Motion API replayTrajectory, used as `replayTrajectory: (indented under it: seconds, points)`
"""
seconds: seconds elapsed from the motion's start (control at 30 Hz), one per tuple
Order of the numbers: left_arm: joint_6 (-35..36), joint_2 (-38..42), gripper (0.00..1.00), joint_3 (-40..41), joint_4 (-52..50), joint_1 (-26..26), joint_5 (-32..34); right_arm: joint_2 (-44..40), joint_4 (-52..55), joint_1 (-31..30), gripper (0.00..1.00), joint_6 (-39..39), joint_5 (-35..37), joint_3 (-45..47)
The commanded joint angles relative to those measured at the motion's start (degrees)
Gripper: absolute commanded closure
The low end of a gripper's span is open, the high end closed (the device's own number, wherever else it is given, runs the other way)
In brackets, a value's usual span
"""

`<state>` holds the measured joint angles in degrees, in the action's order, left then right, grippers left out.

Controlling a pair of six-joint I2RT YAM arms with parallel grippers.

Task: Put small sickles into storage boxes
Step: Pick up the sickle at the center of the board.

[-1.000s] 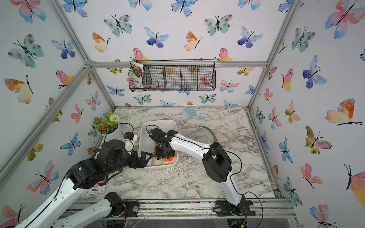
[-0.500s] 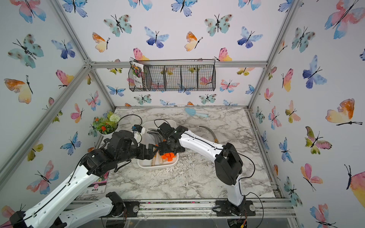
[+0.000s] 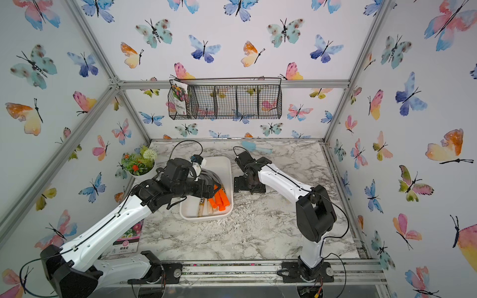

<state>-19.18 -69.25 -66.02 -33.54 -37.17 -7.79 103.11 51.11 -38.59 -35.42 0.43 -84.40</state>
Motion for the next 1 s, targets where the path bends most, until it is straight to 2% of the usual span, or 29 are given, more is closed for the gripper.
replayTrajectory:
  seconds: [0.0, 0.37, 0.97]
  points:
    - [1.95, -2.46, 0.02, -1.6, 2.87, 1.11, -3.95, -1.54, -0.09, 2.41, 0.02, 2.49, 0.54, 2.33]
    - [2.92, -11.54, 0.02, -3.09, 6.47, 1.75, -10.28, -0.77, -2.22, 12.28, 0.02, 7.28, 0.28, 7.92]
    - [5.47, -29.15, 0.02, -11.07, 9.11, 1.75, -21.88, 4.31, -3.29, 25.66, 0.02, 13.42, 2.39, 8.26]
